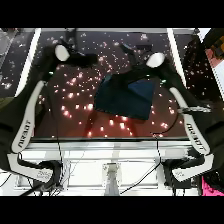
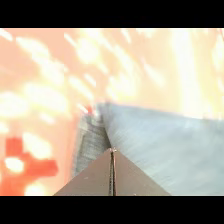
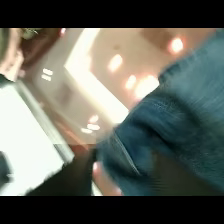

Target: Fold the clothes and pants, and hang the long-sleeved shirts on hangers.

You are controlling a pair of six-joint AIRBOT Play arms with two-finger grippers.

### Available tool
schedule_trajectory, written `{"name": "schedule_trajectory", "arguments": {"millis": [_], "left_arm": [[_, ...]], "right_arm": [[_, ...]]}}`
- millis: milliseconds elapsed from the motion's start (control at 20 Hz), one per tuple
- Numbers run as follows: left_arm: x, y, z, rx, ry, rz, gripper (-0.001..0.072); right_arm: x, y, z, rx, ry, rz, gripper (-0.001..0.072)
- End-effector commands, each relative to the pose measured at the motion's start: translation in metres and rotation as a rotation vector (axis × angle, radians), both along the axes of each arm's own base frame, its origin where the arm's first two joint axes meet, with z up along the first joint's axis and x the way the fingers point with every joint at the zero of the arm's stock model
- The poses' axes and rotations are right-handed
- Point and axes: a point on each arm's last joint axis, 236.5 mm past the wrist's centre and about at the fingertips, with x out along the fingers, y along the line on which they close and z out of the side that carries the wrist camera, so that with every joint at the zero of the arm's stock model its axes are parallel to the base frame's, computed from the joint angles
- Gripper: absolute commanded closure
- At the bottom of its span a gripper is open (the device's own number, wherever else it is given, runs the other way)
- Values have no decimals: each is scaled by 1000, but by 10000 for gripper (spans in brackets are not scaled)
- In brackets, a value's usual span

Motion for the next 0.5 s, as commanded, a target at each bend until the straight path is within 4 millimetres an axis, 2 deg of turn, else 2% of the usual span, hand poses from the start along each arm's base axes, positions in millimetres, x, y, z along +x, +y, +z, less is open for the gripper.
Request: {"name": "schedule_trajectory", "arguments": {"millis": [0, 50, 150, 250, 300, 350, 400, 450], "left_arm": [[7, 47, 29, -3, -50, 83, 698], [4, 51, 35, -2, -53, 87, 698], [-6, 55, 47, 1, -51, 83, 698], [-17, 61, 62, 23, -68, 63, 698], [-23, 64, 69, 42, -81, 44, 698], [-28, 69, 77, 55, -95, 35, 698], [-32, 72, 85, 59, -108, 34, 698], [-35, 75, 93, 56, -122, 40, 698]], "right_arm": [[23, -7, -5, -216, -195, 40, 653], [34, -36, 2, -297, -227, 23, 685], [55, -119, 16, -396, -206, -130, 689], [57, -194, 16, -371, -110, -285, 690], [48, -229, 7, -324, -38, -364, 690], [35, -252, -4, -248, 22, -418, 690], [19, -265, -13, -124, 74, -466, 690], [4, -270, -21, 24, 129, -521, 689]]}}
